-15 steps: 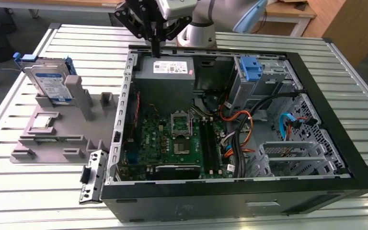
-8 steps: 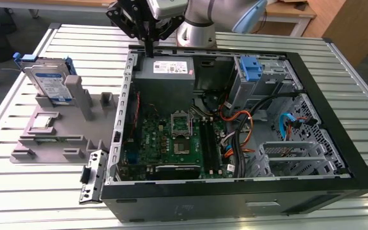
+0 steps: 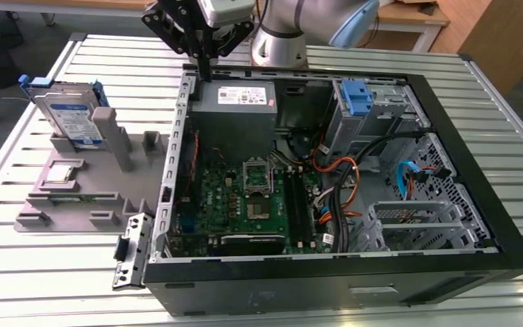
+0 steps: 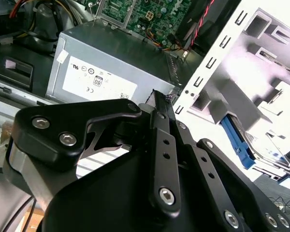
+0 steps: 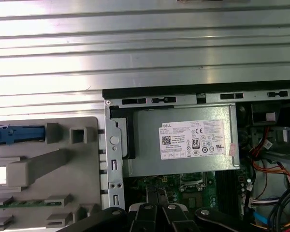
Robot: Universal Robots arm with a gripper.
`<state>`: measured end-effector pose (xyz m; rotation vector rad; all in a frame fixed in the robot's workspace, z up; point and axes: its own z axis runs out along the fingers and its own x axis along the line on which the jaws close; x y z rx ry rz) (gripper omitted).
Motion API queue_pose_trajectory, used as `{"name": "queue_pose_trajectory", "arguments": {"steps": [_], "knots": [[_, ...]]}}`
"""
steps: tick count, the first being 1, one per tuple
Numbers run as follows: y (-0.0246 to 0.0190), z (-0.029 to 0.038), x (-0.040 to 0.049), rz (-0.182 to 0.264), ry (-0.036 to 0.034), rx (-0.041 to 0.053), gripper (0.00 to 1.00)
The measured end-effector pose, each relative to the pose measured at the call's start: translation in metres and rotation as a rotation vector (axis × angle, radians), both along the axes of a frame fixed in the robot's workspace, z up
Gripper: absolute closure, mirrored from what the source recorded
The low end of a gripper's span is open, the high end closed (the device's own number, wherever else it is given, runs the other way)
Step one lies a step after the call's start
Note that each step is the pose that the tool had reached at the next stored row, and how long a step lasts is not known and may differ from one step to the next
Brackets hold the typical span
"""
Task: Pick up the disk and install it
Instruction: 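Reach for the disk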
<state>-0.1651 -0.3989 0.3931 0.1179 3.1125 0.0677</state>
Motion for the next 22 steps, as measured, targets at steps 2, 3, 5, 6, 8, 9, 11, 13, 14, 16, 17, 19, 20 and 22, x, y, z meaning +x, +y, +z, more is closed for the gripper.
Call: {"name": "queue_pose_trajectory", "arguments": {"steps": [2, 3, 5, 6, 8, 9, 11, 13, 14, 16, 17, 19, 20, 22], "knots": [[0.0, 0.0, -0.0002, 0.0, 0.0, 0.0, 0.9], [0.0, 0.0001, -0.0002, 0.0, 0.0001, -0.0001, 0.9], [0.0, 0.0001, -0.0006, 0.0, 0.0001, -0.0001, 0.9], [0.0, 0.0, -0.0011, 0.0, 0.0, 0.0, 0.9], [0.0, 0.0, -0.002, 0.0, -0.0001, 0.0, 0.9], [0.0, 0.0, -0.0021, 0.0, -0.0001, 0.0, 0.9], [0.0, 0.0, -0.0027, 0.0, -0.0002, 0.0, 0.9], [0.0, 0.0, -0.0029, 0.0, -0.0001, -0.0001, 0.9], [0.0, 0.0001, -0.0031, 0.0, -0.0001, -0.0001, 0.9], [0.0, 0.0, -0.0035, 0.0, -0.0001, 0.0, 0.9], [0.0, 0.0, -0.0037, 0.0, -0.0002, 0.0, 0.9], [0.0, 0.0, -0.0044, 0.0, -0.0002, 0.0, 0.9], [0.0, 0.0, -0.0049, 0.0, -0.0002, 0.0, 0.9], [0.0, 0.0001, -0.0061, 0.0, -0.0001, -0.0001, 0.9]]}}
